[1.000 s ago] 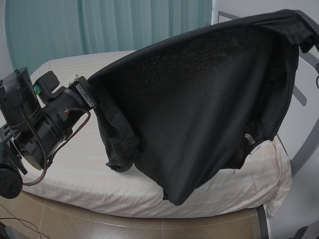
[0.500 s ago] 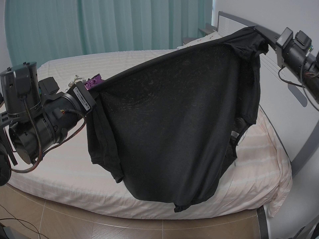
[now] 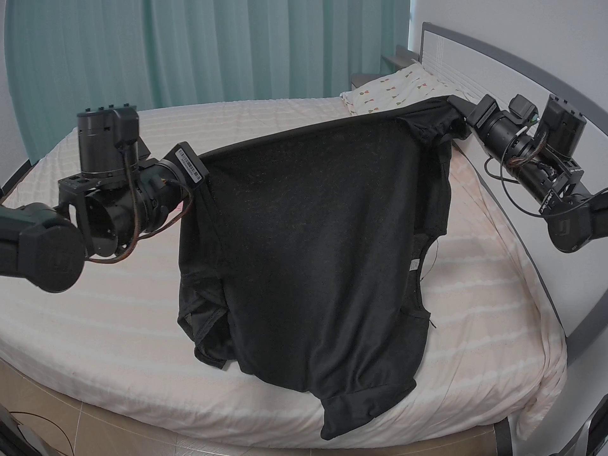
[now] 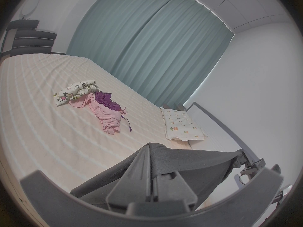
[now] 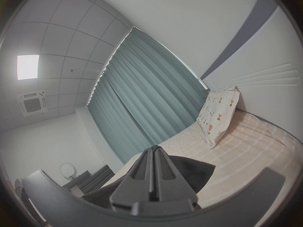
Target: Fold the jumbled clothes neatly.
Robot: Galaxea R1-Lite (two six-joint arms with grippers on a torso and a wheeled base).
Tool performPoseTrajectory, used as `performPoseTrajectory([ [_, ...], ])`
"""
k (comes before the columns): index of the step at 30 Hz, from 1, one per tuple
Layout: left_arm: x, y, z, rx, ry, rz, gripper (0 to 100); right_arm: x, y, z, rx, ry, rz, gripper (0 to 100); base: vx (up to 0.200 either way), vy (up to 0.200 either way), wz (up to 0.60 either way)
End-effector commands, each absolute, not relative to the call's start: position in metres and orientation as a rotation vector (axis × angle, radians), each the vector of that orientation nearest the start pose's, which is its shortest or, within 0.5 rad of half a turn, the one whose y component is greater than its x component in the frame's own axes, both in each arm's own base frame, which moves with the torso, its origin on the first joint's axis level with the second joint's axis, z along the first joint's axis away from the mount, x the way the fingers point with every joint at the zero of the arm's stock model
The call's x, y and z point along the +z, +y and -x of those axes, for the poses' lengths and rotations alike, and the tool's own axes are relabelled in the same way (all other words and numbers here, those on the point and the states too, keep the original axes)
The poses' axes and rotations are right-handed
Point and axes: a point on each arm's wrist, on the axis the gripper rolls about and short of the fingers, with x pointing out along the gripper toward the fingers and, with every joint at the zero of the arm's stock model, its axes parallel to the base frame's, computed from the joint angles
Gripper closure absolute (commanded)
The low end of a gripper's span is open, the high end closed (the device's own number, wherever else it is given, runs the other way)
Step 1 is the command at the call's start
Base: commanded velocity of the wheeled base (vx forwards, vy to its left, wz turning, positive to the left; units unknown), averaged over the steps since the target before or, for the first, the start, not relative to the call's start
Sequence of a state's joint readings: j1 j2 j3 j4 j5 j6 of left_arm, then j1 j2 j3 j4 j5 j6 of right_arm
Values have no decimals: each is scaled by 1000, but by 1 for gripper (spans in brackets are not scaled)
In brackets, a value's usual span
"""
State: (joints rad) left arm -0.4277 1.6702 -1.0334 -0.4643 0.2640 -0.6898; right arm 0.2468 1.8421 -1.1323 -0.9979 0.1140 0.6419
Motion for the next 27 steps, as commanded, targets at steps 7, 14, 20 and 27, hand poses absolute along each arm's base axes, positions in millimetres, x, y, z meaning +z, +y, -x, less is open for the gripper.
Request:
performPoseTrajectory([
  [7, 170, -137, -354, -8, 357, 582, 100, 193, 97, -405, 346, -32, -647, 100, 200, 0, 0],
  [14, 139, -148, -382, 28, 404, 637, 100, 152, 98, -437, 242, 1, -654, 100, 29, 0, 0],
  [20, 111, -154, -410, 50, 410, 672, 0, 114, 99, -456, 200, 56, -649, 0, 0, 0, 0],
  [27, 82, -150, -435, 94, 376, 660, 0, 84, 98, -480, 130, 68, -685, 0, 0, 0, 0],
])
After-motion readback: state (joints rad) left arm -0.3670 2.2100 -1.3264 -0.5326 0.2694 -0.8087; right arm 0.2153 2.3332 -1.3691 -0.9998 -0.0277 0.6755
